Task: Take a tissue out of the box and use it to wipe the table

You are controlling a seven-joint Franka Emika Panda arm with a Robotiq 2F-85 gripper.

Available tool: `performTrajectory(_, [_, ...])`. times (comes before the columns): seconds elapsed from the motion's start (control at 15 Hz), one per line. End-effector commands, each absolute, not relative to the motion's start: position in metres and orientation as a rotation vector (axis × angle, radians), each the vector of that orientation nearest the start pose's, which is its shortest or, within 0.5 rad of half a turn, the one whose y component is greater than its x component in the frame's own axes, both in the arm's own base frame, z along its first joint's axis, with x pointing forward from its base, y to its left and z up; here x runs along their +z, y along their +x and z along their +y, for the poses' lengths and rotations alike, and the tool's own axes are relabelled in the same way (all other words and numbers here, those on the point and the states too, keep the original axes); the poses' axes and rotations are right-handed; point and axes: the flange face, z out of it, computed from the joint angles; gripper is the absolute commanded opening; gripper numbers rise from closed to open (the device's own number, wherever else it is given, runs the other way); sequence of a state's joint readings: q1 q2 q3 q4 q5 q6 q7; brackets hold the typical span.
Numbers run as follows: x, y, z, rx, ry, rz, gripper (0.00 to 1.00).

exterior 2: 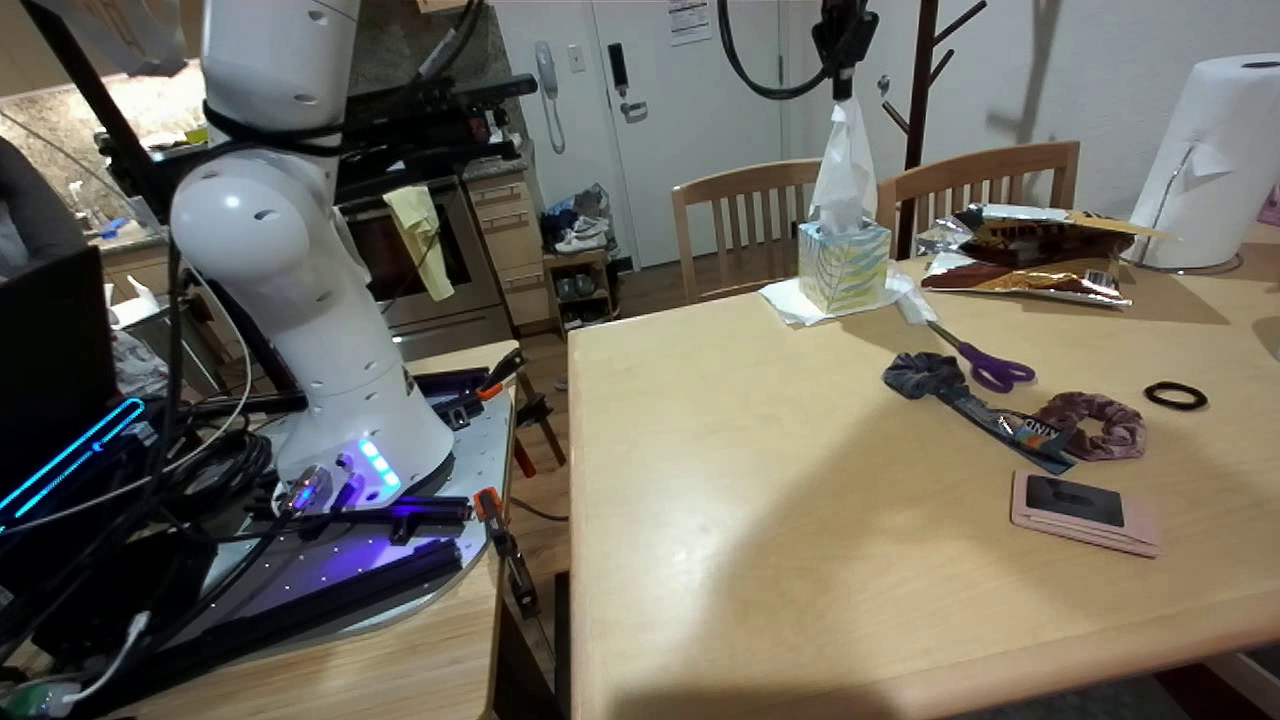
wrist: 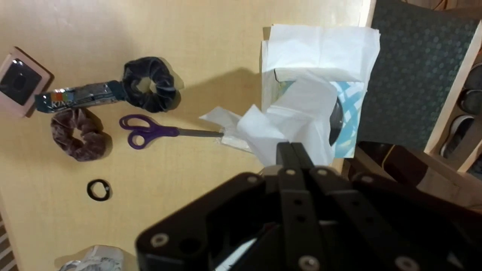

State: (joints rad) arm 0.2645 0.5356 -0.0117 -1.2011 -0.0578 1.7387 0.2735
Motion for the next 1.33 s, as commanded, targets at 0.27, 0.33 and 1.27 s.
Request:
performTrajectory(0.27, [0.449,0.637,0.136,0.123,-3.208,0.222,0.00])
performTrajectory(0.33, [0.443,0.632,0.132,0.139,-3.205,0.243,0.00])
performTrajectory(1.27, [0.338,0.539,0.073,0.380,-3.091,0.546,0.00])
